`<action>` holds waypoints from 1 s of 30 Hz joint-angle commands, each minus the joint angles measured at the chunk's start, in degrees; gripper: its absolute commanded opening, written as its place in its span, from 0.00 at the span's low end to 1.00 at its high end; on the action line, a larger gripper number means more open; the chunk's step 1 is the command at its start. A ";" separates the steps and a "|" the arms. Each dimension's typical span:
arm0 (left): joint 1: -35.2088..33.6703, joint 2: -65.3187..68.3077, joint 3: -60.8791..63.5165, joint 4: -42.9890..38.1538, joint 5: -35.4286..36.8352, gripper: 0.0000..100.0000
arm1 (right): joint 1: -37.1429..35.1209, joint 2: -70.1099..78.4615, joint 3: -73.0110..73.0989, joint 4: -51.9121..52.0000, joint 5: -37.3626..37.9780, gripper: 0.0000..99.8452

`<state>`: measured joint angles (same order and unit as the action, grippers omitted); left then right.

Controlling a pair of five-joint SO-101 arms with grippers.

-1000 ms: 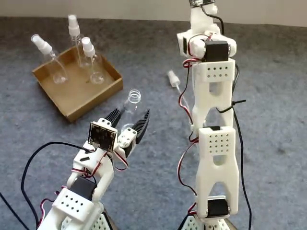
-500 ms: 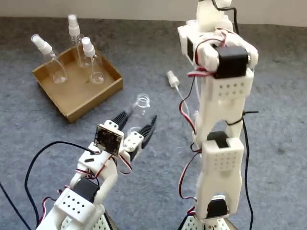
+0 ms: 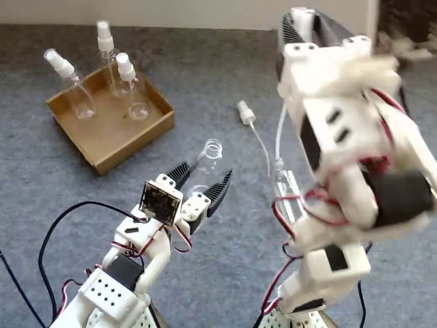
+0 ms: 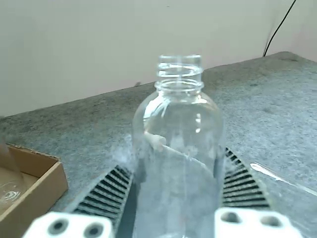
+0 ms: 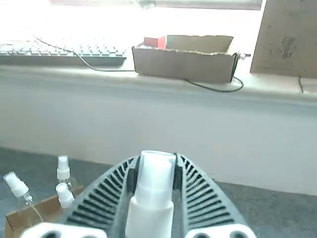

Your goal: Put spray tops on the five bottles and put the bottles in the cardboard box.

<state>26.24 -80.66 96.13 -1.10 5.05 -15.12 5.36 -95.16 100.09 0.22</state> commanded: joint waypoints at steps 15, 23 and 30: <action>0.48 -0.92 1.54 0.18 -0.53 0.06 | -0.75 -22.90 17.19 1.19 -0.70 0.03; 0.48 -0.92 1.54 0.18 -0.53 0.06 | -0.75 -27.21 18.95 1.19 -0.70 0.03; 0.57 -0.92 1.54 0.18 -0.53 0.06 | -0.75 -31.16 18.95 1.27 -0.70 0.03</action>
<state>26.15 -80.66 96.13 -1.10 5.05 -15.21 -25.05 -77.14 100.09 0.22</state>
